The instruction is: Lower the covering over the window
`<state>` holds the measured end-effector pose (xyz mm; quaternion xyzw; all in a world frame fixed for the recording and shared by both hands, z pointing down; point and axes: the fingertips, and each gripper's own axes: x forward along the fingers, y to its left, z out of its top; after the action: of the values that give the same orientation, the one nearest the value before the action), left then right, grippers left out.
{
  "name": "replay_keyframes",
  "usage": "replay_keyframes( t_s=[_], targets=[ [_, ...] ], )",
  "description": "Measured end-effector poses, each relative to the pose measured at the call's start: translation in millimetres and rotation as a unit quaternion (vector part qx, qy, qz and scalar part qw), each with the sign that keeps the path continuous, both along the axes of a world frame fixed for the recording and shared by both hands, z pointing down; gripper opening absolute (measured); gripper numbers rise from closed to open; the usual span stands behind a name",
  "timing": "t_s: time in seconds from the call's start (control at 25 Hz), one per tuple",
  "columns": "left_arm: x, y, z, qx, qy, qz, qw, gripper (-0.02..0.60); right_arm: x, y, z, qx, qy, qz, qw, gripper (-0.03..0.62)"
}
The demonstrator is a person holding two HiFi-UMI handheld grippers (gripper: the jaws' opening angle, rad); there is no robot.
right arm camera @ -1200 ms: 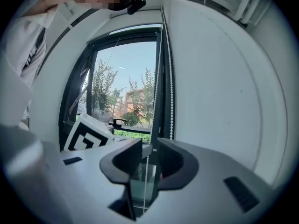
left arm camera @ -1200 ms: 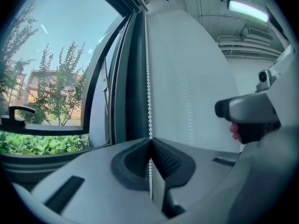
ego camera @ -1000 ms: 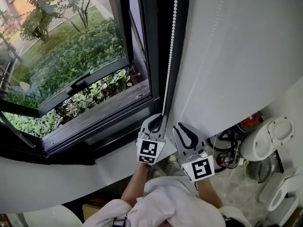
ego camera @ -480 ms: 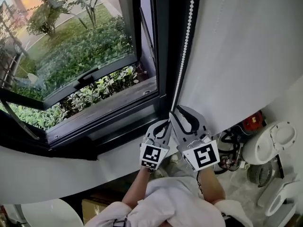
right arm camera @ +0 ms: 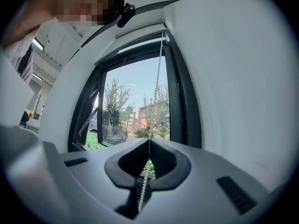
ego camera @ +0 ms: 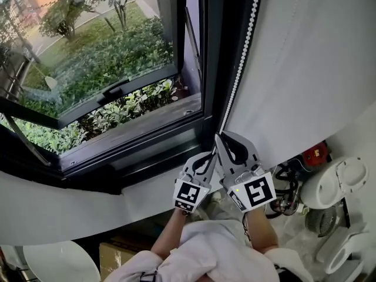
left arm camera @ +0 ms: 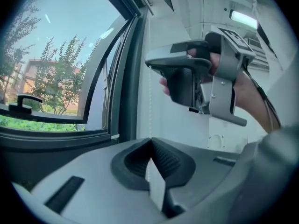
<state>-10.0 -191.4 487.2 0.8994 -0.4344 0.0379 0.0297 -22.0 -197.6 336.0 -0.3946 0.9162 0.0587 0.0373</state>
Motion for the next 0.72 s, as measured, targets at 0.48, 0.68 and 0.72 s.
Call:
replay_keyframes(
  t_s=[0.48, 0.68, 0.72],
  targets=[
    [-3, 19, 42, -0.048, -0.003, 0.016, 0.9987, 0.014, -5, 8, 43, -0.032, -0.004, 0.007, 0.999, -0.003],
    [-5, 28, 62, -0.062, -0.013, 0.02, 0.9978, 0.014, -7, 10, 61, -0.045, -0.005, 0.005, 0.999, -0.003],
    [-6, 30, 66, -0.066, -0.014, 0.02, 0.9975, 0.014, -7, 11, 65, -0.049, -0.003, 0.005, 0.999, -0.003]
  ],
)
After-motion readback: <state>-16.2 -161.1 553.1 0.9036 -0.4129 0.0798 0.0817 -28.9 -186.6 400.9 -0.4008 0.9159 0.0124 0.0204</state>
